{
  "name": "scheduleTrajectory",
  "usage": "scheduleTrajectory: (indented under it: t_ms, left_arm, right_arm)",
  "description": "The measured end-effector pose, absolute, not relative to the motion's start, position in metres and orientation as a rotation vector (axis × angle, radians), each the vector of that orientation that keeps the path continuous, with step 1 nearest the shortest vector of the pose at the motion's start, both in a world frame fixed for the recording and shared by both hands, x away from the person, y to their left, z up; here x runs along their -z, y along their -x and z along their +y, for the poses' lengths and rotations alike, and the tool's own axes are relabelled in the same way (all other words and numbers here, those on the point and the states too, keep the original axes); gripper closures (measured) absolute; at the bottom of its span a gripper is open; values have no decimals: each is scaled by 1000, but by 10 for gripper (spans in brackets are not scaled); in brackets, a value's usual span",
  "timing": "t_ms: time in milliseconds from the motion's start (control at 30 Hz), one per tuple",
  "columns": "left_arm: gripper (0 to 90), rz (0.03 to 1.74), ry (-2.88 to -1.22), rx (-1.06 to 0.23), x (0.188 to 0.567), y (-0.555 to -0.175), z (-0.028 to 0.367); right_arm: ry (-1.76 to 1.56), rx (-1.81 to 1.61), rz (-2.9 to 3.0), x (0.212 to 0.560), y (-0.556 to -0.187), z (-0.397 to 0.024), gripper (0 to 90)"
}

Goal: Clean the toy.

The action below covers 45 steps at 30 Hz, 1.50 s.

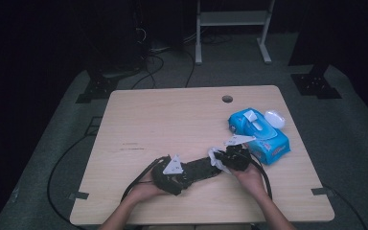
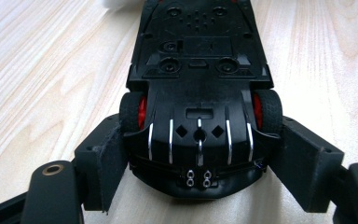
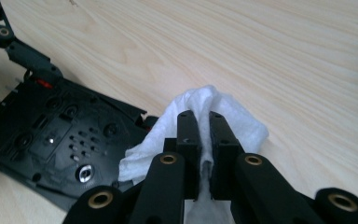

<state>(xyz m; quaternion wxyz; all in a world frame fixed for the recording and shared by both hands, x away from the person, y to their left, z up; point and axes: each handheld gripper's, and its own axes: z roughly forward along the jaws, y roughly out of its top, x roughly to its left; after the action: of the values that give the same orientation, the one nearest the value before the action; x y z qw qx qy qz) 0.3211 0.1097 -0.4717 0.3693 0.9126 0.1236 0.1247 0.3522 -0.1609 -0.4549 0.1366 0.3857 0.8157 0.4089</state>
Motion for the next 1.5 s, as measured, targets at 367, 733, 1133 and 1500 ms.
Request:
scheduleTrajectory:
  t_ms: [367, 733, 1133, 1500]
  left_arm:
    - [243, 338, -2335, -304, 473, -323, 108]
    - [245, 323, -2322, -313, 472, -323, 108]
    - [245, 322, -2338, -323, 472, -323, 108]
    - [244, 322, -2326, -324, 472, -323, 108]
  right_arm:
    - [-1014, -1134, 2455, 450, -324, -163, 845]
    - [-922, -1166, 2480, 448, -339, -124, 845]
    - [-947, -1173, 2457, 449, -344, -132, 844]
    - [-976, -1117, 2457, 452, -333, -161, 845]
